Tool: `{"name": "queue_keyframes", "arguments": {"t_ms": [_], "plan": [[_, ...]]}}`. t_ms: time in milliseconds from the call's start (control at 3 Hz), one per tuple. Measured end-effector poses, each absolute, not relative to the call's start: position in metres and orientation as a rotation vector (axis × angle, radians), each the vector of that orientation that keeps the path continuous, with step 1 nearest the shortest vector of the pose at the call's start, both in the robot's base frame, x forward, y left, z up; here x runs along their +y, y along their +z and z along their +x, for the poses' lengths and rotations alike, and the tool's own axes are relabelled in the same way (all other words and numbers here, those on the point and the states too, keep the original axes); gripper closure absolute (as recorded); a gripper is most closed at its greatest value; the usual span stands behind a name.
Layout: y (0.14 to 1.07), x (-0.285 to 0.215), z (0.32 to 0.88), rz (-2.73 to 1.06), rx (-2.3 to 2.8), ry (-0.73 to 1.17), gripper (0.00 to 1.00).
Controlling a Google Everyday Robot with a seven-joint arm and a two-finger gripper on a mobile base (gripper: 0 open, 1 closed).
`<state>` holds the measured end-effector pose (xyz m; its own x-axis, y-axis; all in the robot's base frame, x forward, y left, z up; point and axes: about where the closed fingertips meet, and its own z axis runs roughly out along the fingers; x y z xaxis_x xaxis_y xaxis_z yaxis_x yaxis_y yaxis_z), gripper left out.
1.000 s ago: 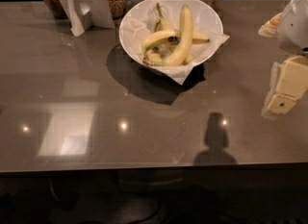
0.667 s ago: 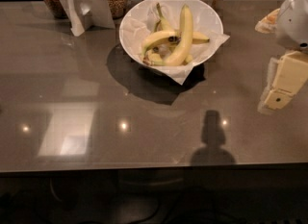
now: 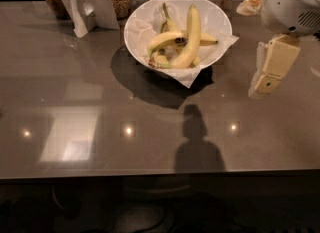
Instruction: Pick banana from white bowl
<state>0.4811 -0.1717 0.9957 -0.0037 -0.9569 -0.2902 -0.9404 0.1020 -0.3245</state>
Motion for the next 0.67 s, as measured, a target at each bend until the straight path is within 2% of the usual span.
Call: {"name": "queue_keyframes", "arguments": {"t_ms": [667], "plan": [[0.998,-0.128,0.528,-2.006,1.680,-0.061,0.00]]}}
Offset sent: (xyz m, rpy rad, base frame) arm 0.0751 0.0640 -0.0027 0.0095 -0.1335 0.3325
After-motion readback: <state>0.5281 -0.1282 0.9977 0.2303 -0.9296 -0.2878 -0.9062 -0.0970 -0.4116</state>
